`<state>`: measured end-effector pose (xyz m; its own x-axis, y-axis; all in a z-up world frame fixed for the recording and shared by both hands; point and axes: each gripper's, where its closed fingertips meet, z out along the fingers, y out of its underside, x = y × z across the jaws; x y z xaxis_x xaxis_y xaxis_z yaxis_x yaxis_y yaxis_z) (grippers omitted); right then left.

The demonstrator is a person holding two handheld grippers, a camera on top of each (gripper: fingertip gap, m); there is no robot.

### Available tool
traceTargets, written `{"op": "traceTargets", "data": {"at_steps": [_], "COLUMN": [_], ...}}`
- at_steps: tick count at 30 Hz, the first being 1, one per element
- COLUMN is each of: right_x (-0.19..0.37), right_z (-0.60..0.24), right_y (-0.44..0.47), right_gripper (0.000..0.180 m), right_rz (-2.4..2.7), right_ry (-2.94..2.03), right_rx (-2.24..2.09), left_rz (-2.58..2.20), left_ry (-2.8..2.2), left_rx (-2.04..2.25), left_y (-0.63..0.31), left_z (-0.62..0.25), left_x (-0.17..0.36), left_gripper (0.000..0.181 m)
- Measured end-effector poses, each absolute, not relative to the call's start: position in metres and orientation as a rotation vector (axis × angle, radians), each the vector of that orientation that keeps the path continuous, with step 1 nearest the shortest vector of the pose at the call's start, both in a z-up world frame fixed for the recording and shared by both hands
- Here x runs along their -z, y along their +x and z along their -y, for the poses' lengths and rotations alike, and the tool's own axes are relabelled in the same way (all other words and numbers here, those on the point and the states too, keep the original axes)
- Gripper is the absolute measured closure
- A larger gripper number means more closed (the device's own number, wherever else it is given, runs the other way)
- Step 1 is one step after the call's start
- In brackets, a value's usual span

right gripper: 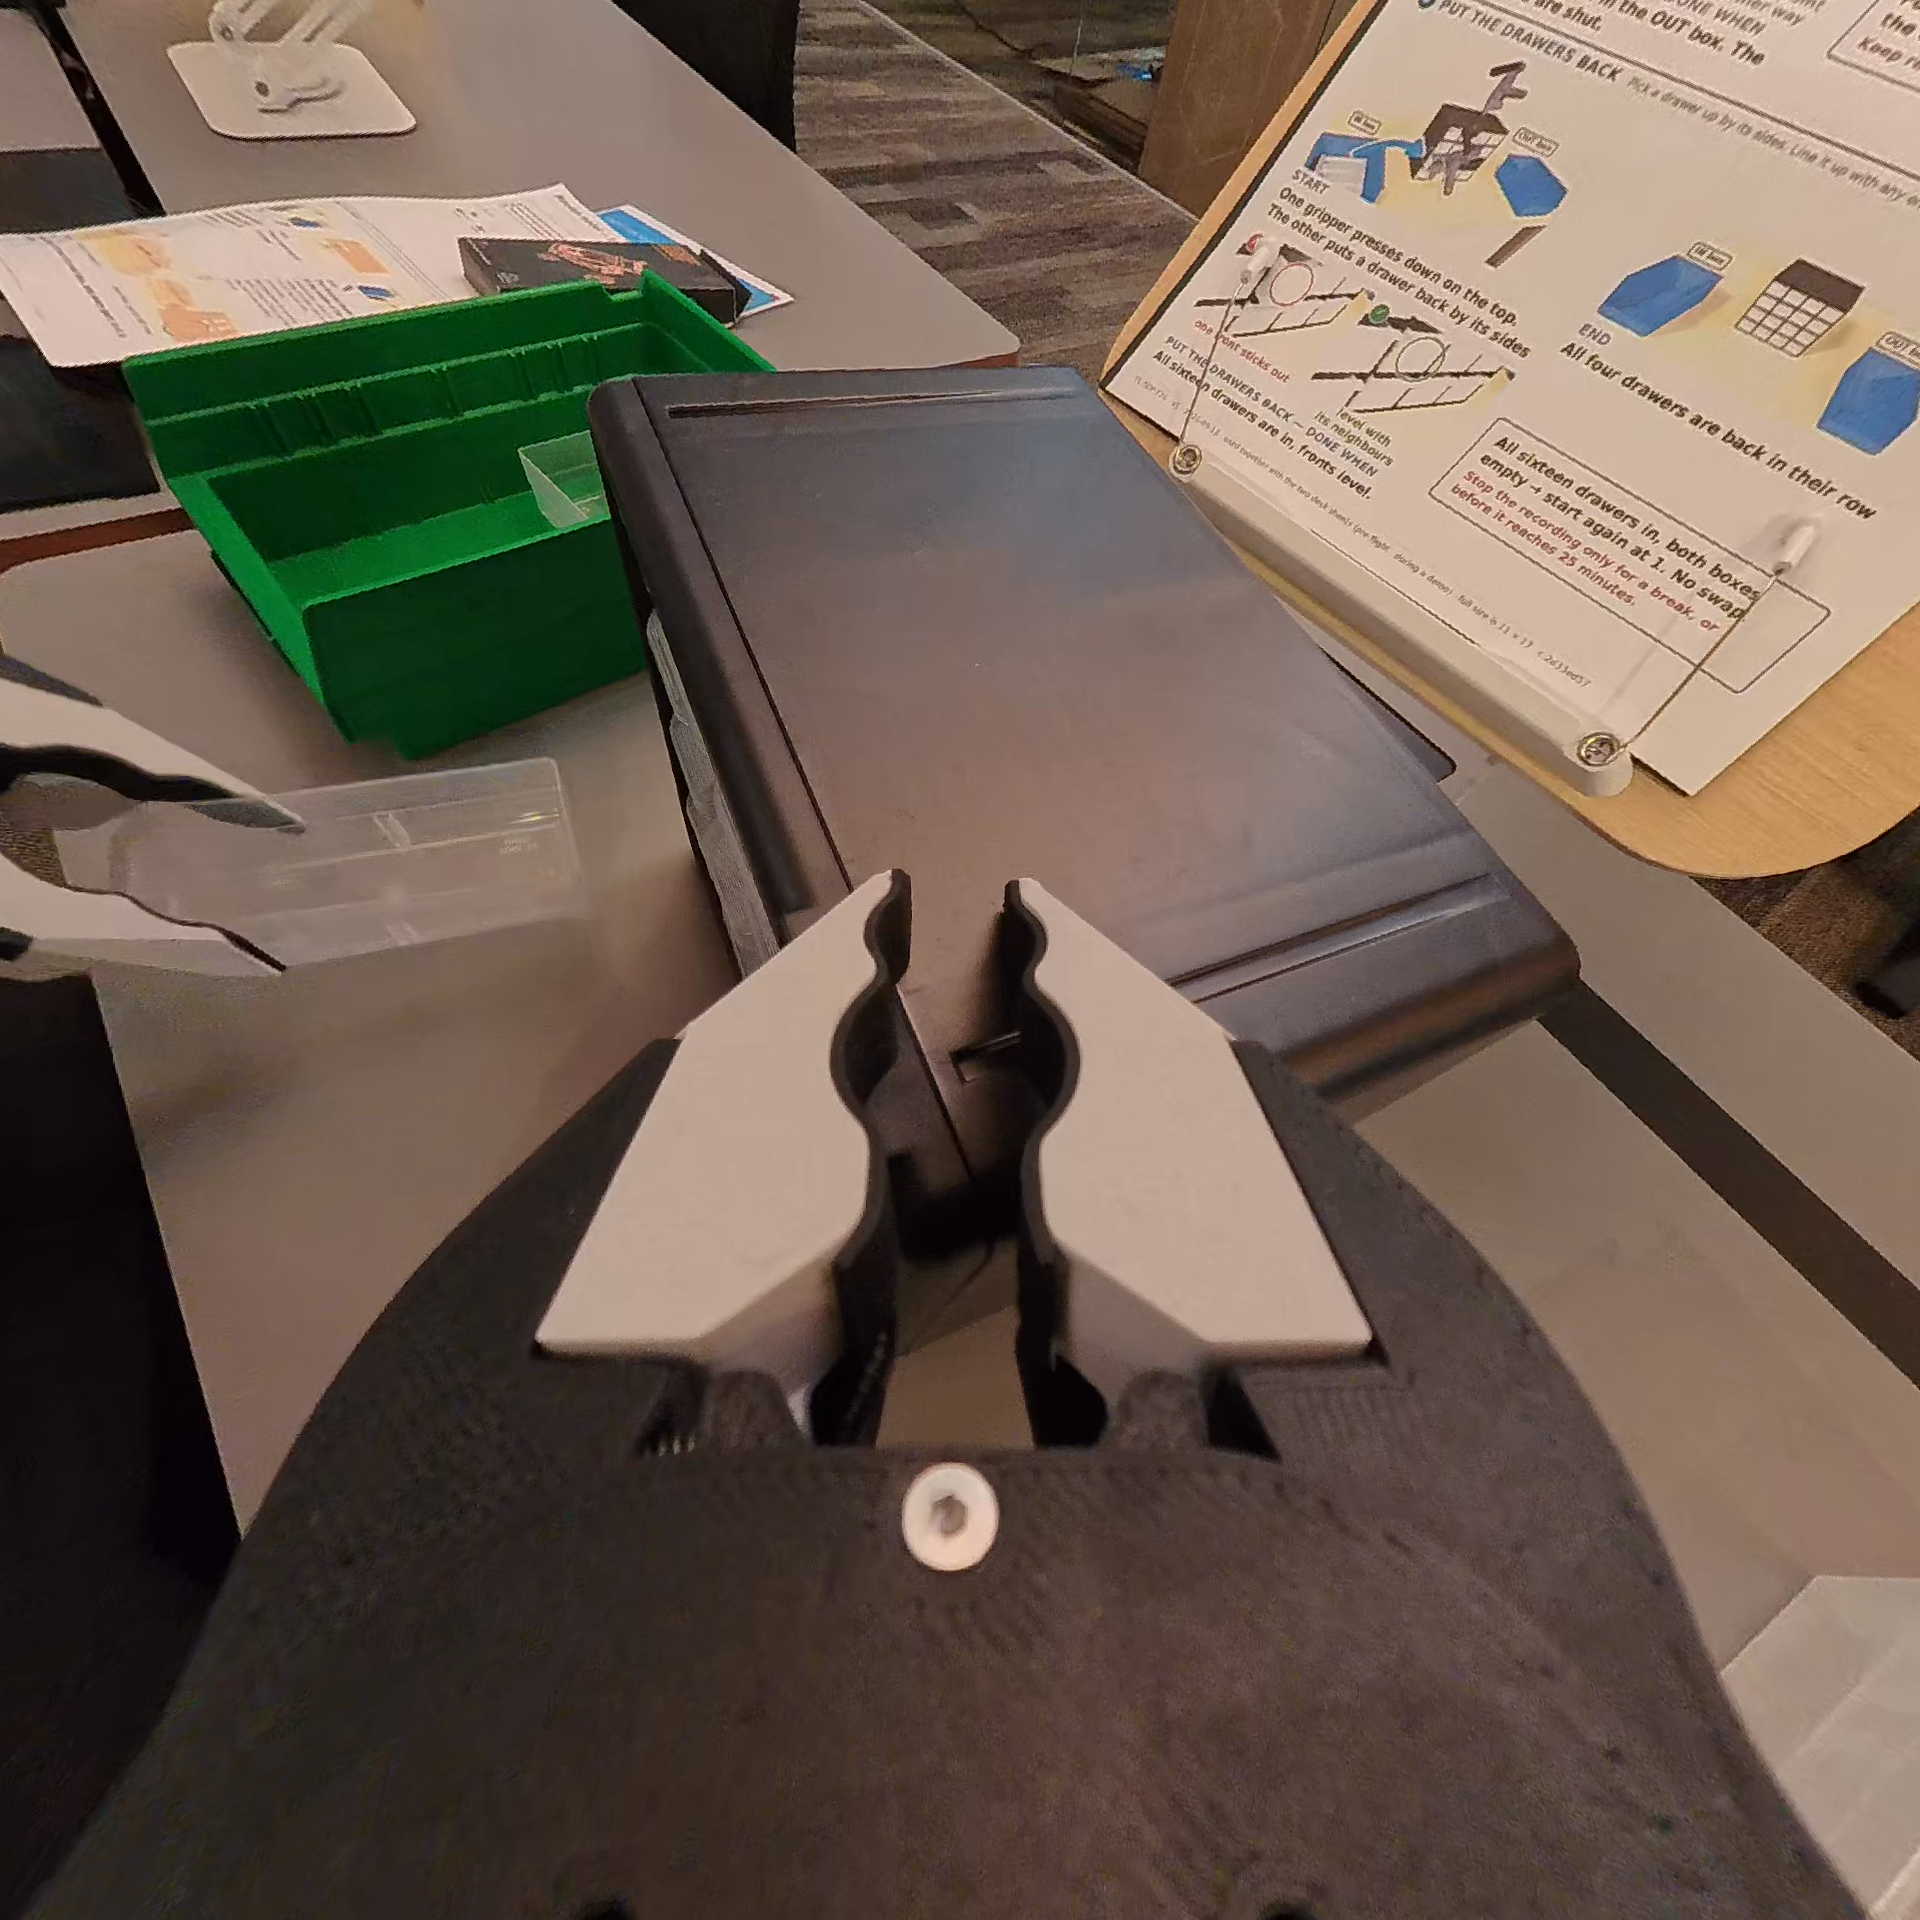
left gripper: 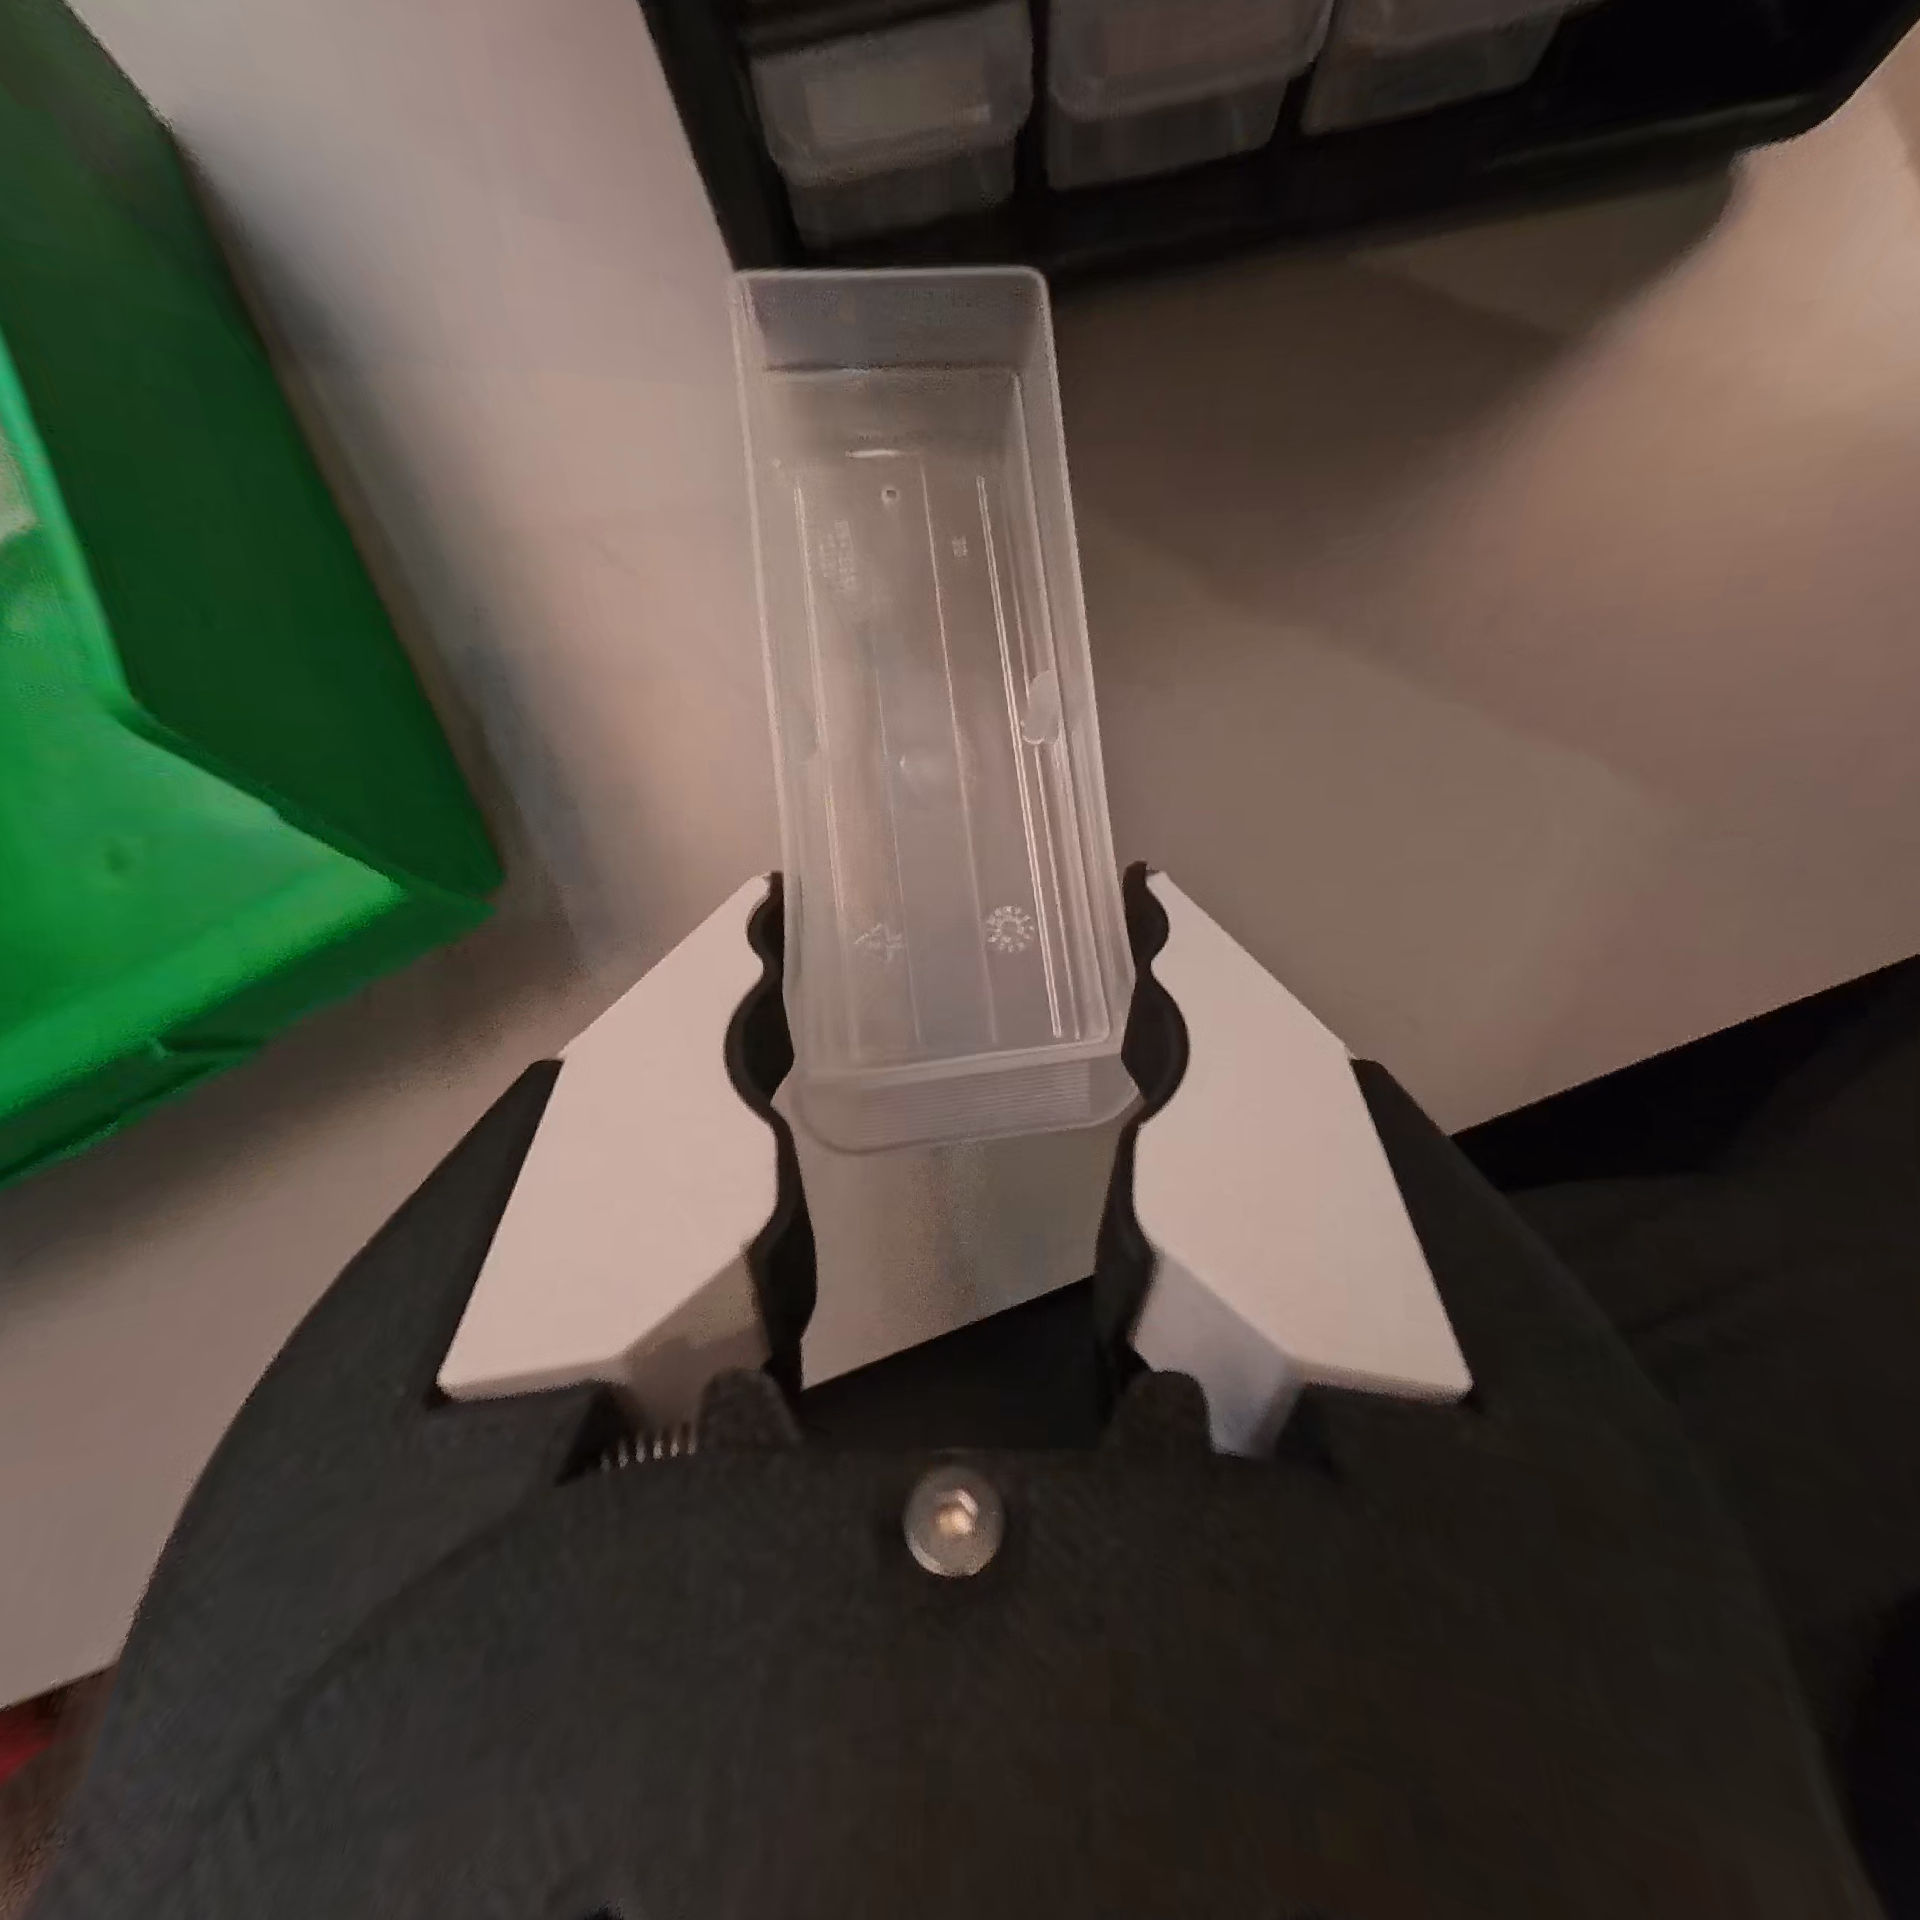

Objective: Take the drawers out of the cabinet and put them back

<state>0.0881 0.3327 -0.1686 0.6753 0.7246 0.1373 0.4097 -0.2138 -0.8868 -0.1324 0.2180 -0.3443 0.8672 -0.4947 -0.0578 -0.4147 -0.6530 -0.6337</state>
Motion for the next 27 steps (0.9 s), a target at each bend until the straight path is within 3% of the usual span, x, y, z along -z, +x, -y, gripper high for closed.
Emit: {"op": "traceTargets", "data": {"at_steps": [8, 27], "right_x": [0.169, 0.169], "right_z": [-0.332, -0.334], "right_y": [0.088, 0.089], "right_gripper": [0.164, 0.166], "right_rz": [0.896, 0.890], "right_ry": [-1.843, -1.838], "right_rx": [-0.375, -0.360], "left_rz": [-0.837, -0.742], "left_ry": [-2.292, -2.317], "left_rx": [0.319, 0.374], "left_y": [-0.076, -0.053], "left_z": [-0.227, -0.271], "left_x": [0.282, 0.246], "left_gripper": [0.118, 0.118]}}
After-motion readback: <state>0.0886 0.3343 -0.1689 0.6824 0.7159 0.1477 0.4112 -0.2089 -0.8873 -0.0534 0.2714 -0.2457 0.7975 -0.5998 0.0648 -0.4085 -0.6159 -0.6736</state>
